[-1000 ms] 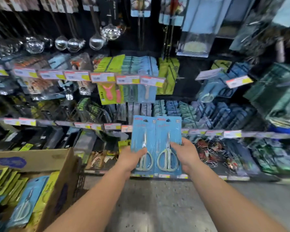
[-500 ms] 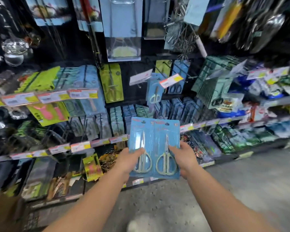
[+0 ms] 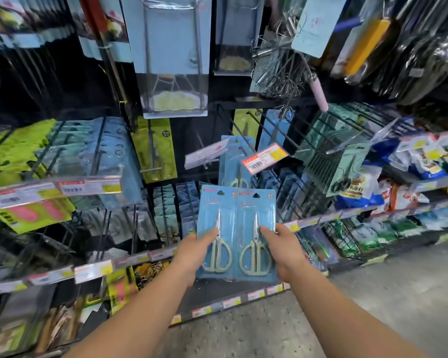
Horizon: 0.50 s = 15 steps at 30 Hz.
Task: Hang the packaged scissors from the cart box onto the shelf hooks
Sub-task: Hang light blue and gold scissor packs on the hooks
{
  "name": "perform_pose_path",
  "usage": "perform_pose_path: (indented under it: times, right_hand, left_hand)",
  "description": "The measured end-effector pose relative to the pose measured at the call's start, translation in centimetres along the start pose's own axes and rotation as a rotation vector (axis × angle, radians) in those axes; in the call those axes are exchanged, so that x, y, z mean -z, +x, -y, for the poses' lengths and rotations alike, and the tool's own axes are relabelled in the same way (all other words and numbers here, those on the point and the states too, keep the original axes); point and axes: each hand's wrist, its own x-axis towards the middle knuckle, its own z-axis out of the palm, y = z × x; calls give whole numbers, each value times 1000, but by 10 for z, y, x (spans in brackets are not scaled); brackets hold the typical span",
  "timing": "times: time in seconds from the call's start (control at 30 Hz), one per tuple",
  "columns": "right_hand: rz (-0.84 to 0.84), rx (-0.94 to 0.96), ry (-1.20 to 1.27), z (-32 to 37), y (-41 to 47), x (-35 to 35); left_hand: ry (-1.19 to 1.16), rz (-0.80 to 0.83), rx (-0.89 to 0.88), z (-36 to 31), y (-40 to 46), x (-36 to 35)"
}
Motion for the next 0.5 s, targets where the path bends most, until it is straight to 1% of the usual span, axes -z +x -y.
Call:
perform_pose_path:
  times: [0.2,0.5]
  right_hand:
    - [31,16,42,15,24,-11]
    - [101,42,129,34,46,-13]
  left_hand:
    - [-13,-14,7,-12,22,6]
    - [-47,-107,10,-22,31,0]
